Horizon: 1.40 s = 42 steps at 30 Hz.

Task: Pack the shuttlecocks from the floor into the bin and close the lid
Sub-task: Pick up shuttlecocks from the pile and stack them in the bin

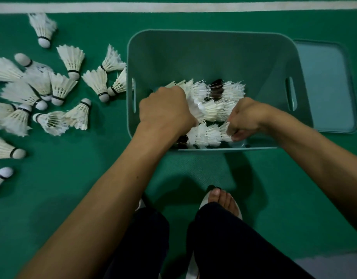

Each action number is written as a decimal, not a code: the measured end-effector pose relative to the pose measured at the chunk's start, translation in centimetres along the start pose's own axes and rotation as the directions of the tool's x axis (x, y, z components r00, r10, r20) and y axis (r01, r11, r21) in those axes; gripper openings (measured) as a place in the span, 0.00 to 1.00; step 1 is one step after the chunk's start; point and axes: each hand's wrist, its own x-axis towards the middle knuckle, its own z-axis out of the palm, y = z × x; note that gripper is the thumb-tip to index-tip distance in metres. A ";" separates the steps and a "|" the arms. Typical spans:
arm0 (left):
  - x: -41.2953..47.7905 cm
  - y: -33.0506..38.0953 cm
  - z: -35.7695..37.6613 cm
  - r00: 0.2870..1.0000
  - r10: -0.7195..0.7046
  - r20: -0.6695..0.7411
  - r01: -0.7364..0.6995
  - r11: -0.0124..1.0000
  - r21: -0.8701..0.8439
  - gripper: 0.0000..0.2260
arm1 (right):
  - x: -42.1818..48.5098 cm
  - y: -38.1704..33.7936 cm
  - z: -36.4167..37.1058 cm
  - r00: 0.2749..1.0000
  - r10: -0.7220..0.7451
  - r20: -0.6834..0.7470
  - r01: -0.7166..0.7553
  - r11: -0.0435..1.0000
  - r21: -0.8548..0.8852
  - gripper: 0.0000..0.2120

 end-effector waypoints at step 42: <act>1.1 2.8 1.9 0.970 0.043 0.240 0.018 0.969 -0.246 0.03 | -2.0 1.4 -1.1 0.901 -0.239 -0.363 0.096 0.924 -0.369 0.08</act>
